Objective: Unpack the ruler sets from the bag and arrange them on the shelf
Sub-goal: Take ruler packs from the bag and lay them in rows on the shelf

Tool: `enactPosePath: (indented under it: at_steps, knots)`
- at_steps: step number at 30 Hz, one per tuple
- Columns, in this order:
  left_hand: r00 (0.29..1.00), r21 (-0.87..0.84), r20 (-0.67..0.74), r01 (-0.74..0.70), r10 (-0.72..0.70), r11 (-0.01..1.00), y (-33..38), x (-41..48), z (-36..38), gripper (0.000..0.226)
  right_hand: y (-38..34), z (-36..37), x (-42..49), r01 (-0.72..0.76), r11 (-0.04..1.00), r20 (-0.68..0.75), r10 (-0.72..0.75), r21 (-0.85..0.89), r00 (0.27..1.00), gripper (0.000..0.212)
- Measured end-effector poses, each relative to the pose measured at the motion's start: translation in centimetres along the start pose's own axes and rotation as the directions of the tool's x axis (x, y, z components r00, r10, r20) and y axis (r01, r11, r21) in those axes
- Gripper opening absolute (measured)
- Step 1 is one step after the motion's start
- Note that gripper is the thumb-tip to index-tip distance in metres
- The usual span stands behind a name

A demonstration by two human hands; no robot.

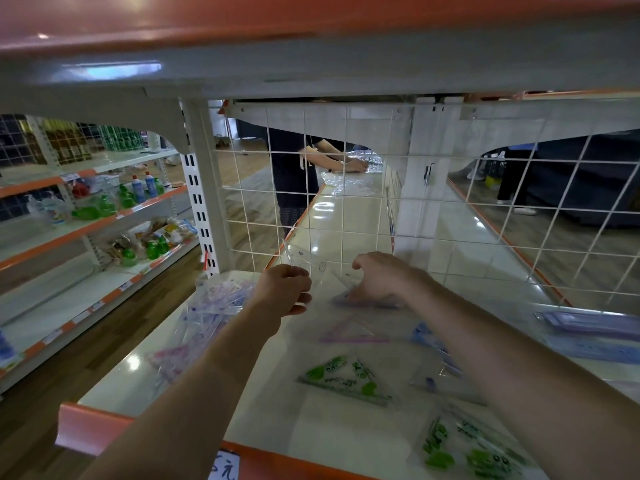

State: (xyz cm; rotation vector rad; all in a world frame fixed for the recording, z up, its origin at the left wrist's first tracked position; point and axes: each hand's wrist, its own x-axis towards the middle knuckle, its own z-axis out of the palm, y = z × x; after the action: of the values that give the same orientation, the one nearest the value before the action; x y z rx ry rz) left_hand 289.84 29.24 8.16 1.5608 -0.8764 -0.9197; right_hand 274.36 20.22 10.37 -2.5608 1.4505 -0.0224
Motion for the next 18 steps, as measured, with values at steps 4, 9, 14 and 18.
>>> enactPosePath:
  at_steps: [4,9,14,18]
  knots:
    - [1.0,-0.02,0.003,0.006,-0.006,1.0,0.1,-0.1,-0.1,0.009,0.4,-0.2,0.3,0.059,0.997,0.059,-0.057,-0.04,0.997,0.07]
    - [0.999,-0.104,0.014,0.048,-0.047,0.993,0.3,-0.2,0.0,0.012,0.8,1.0,0.1,0.102,0.994,0.15,-0.094,-0.044,0.984,0.06]
    - [0.997,-0.135,0.043,0.073,-0.067,0.988,0.3,-0.6,0.5,0.01,0.5,0.2,-0.8,0.15,0.958,-0.067,-0.138,0.246,0.988,0.042]
    - [0.99,-0.17,0.115,0.096,-0.077,0.981,0.6,-1.2,1.3,0.012,-0.9,-1.2,-1.9,0.106,0.615,-0.071,-0.081,0.781,0.994,0.023]
